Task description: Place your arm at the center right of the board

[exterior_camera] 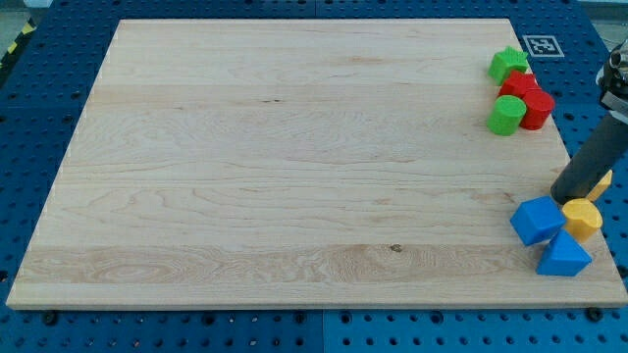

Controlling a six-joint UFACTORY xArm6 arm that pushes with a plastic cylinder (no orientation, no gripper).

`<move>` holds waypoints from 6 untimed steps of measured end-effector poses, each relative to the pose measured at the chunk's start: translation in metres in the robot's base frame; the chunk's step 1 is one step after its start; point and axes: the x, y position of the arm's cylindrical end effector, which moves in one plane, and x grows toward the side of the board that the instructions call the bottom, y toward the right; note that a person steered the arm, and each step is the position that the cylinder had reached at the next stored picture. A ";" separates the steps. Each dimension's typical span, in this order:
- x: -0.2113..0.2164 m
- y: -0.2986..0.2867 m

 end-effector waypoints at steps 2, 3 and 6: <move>-0.036 -0.025; -0.063 -0.024; -0.071 0.046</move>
